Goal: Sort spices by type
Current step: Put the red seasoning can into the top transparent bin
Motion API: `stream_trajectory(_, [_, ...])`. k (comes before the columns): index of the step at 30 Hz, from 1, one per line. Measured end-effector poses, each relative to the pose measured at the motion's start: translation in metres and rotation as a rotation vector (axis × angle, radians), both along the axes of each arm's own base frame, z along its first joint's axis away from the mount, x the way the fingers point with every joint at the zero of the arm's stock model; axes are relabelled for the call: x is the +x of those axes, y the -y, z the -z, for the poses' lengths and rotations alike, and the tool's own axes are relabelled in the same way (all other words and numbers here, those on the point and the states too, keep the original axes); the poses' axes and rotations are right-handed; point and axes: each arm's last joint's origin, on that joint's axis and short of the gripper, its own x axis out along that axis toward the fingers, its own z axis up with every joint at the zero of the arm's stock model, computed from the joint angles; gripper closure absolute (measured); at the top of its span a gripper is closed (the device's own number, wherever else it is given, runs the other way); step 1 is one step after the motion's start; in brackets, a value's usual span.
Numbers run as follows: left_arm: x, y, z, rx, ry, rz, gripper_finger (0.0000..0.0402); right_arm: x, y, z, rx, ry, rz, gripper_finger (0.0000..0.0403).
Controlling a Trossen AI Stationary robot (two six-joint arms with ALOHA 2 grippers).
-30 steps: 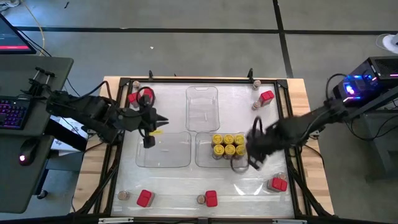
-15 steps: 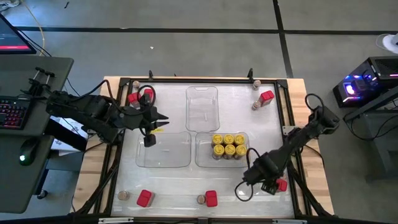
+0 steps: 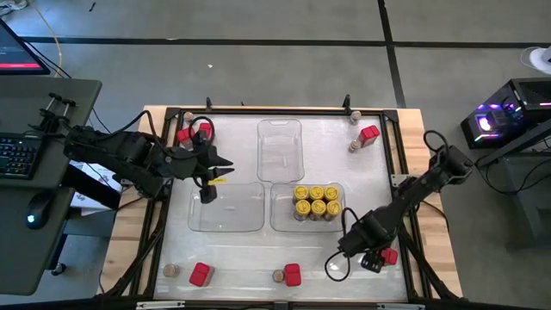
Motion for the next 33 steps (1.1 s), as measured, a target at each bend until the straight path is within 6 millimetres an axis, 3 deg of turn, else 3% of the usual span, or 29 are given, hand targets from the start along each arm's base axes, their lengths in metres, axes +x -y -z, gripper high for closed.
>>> stream_trajectory(6, [0.0, 0.0, 0.0, -0.029, 0.01, -0.021, 0.0341, -0.011, 0.0, 0.016, 0.004, -0.044, -0.005, 0.011])
stream_trajectory(26, [0.0, 0.0, 0.0, -0.024, 0.009, -0.018, 0.0341, -0.006, -0.004, 0.033, 0.004, -0.018, -0.048, 0.0113])
stream_trajectory(29, [0.0, 0.0, 0.0, -0.002, 0.002, -0.002, 0.0341, -0.006, -0.004, 0.033, 0.008, -0.029, -0.037, 0.0133])
stream_trajectory(33, [0.0, 0.0, 0.0, 0.026, -0.004, 0.009, 0.0341, -0.007, -0.005, 0.033, 0.036, -0.059, -0.023, 0.0192])
